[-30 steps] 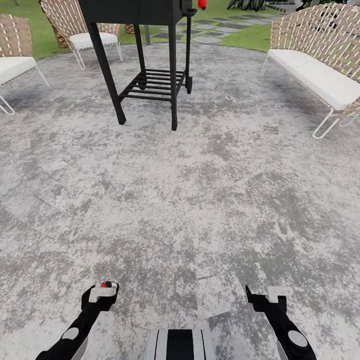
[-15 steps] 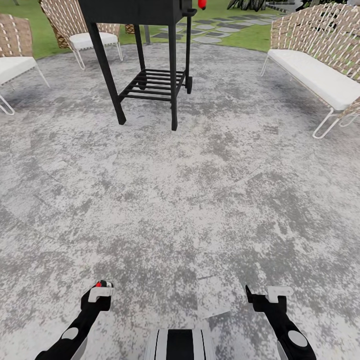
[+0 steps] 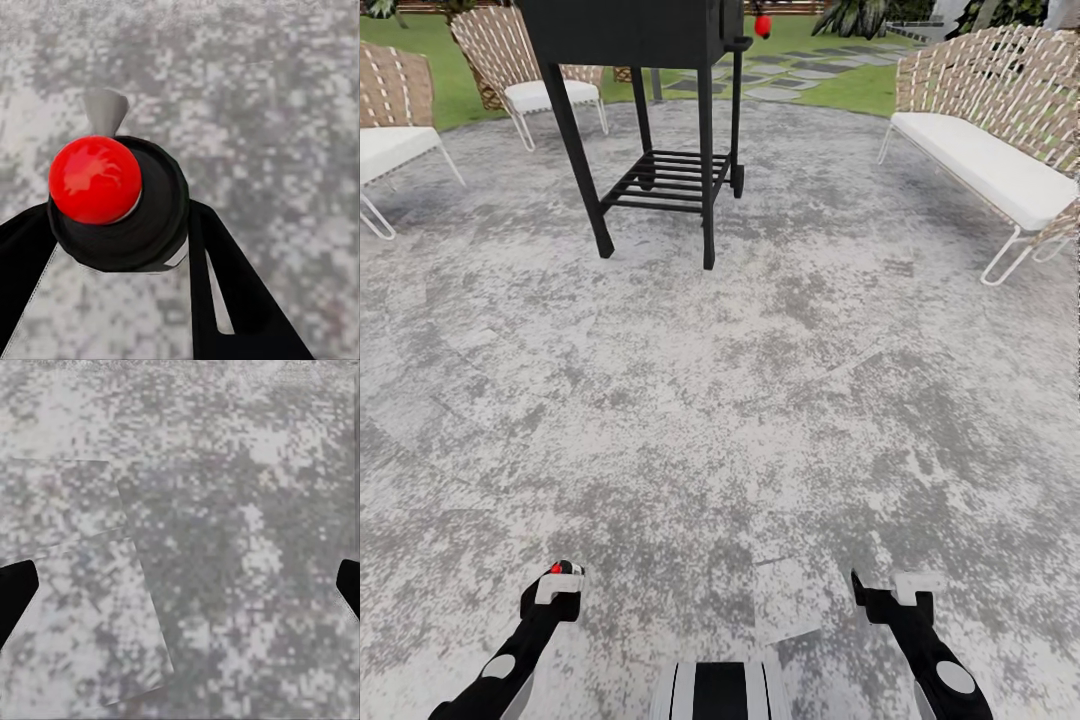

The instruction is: In the garden, pick up the pesticide atomizer on the floor and spray pesticide onto both trees until each tree trunk is fully covered.

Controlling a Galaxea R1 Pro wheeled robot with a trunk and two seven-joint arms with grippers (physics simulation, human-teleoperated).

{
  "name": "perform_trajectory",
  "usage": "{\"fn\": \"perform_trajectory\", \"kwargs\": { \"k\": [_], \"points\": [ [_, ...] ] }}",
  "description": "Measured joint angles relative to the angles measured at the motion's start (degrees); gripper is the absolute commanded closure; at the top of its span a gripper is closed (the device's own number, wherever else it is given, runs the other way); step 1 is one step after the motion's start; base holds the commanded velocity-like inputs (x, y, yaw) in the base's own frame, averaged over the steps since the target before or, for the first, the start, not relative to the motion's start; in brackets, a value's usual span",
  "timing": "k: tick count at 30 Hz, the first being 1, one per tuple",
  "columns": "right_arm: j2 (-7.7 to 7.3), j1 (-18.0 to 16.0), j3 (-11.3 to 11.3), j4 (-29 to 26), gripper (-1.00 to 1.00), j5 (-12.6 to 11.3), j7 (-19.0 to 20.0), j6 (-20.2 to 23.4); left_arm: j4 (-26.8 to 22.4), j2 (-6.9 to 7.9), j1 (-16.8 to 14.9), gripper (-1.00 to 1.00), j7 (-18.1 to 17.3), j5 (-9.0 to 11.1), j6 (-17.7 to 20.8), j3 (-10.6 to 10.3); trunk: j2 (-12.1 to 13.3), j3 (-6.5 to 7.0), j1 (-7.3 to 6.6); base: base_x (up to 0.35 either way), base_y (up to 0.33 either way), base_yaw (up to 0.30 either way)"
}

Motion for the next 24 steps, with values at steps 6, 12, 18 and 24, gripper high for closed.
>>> {"fn": "perform_trajectory", "kwargs": {
  "k": [6, 12, 18, 24],
  "points": [
    [-0.05, 0.0, 0.0, -0.1, -1.00, 0.0, 0.0, -0.1, 0.0, -0.05, 0.0, 1.00, 0.0, 0.0, 0.0, 0.0, 0.1, 1.33, -0.15, 0.000, 0.000, 0.000],
    [0.24, 0.0, 0.1, -1.9, -1.00, -0.1, -0.1, -0.1, 0.2, -0.16, 0.0, 1.00, 0.1, 0.0, 0.4, 0.0, 0.2, 2.66, -0.31, 0.000, 0.000, 0.000],
    [-0.14, 0.2, -0.5, 0.9, -1.00, 0.2, 0.0, -0.7, 0.9, -0.18, 1.7, 1.00, 0.1, 0.1, 0.5, -0.2, 0.2, 3.75, -0.38, 0.000, 0.000, -0.084],
    [-0.09, 0.3, -0.8, 11.4, -1.00, 0.2, 0.1, -11.9, 0.3, 0.08, 4.0, 1.00, -0.1, 0.0, 0.2, -0.1, 0.2, 4.72, -0.44, 0.000, 0.000, -0.088]
  ]
}}
